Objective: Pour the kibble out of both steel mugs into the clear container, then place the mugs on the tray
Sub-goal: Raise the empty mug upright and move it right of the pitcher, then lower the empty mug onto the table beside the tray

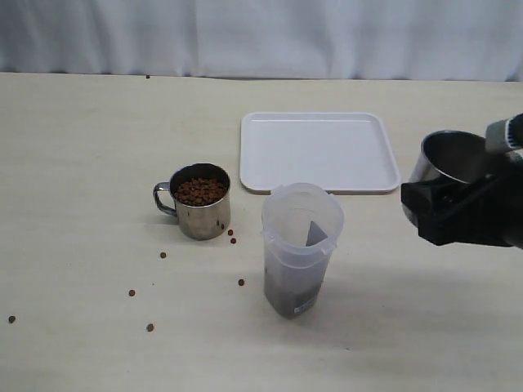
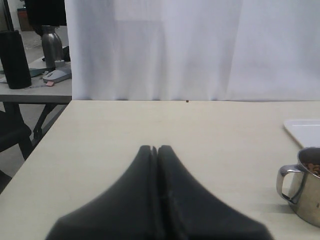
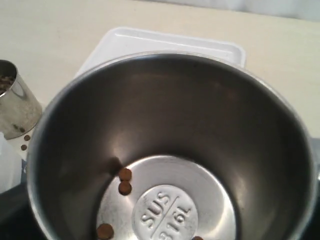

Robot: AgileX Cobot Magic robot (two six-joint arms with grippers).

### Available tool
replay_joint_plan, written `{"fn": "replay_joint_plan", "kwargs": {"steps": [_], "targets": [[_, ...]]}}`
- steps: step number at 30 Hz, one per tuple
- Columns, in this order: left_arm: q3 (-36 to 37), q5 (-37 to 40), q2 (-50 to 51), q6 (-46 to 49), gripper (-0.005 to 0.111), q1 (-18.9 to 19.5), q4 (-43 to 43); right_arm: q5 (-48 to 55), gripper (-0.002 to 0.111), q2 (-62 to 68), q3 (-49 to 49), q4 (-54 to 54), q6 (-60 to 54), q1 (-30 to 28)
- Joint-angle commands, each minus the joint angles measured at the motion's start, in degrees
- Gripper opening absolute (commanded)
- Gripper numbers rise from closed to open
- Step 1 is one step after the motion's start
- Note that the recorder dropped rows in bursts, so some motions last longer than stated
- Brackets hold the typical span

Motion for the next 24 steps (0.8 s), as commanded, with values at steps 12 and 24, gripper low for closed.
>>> {"fn": "replay_joint_plan", "kwargs": {"steps": [12,24], "targets": [[0.12,-0.62,-0.14,-0.20,0.000,0.05,-0.14,-45.06,0.005,20.88,-2.63,29.15,-44.74,-22.92],[0.12,-0.62,-0.14,-0.20,0.000,0.05,-0.14,-50.46,0.005,39.32,-0.20,48.55,-73.91,-23.46]]}}
